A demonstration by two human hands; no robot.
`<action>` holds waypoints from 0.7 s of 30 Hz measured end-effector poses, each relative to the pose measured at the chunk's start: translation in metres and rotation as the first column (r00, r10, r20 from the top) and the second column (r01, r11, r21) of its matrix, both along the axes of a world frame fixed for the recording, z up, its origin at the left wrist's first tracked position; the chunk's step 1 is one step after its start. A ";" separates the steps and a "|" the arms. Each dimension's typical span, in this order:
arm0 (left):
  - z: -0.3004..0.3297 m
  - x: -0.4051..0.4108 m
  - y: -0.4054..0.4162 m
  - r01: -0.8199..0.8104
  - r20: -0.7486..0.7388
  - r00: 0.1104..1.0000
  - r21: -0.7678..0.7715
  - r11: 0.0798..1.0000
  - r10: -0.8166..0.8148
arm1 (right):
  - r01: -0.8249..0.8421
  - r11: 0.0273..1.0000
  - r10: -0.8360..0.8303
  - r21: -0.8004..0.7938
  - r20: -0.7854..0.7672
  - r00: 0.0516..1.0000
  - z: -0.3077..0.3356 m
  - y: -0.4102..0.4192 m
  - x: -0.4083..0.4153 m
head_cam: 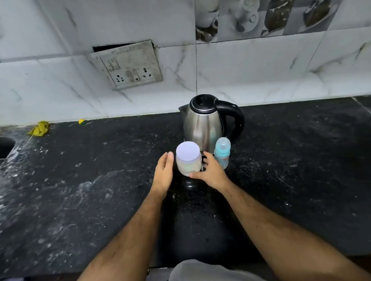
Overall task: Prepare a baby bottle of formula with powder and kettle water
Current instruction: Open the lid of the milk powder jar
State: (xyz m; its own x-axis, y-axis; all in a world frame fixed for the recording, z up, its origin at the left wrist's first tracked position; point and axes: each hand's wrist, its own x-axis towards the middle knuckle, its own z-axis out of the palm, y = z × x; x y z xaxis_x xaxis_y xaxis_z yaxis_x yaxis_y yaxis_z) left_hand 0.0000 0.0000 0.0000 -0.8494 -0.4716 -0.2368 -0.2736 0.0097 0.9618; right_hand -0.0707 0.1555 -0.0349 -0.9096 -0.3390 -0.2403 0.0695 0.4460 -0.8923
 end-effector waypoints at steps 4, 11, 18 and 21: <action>0.006 -0.005 0.001 0.122 -0.049 0.992 0.075 0.990 -0.119 | -0.010 1.000 0.010 0.020 0.008 1.000 0.005 -0.004 0.000; -0.002 -0.005 -0.004 0.199 -0.049 0.979 0.063 0.978 -0.196 | 0.037 0.999 -0.039 -0.028 -0.063 0.997 0.007 -0.006 0.009; -0.010 0.007 -0.007 0.203 -0.040 0.978 -0.062 0.977 -0.206 | 0.039 0.999 -0.043 -0.027 -0.147 0.988 0.012 -0.001 0.036; -0.008 0.012 -0.011 0.202 -0.013 0.979 -0.062 0.977 -0.203 | 0.030 0.999 -0.024 0.031 -0.184 0.983 0.016 0.005 0.046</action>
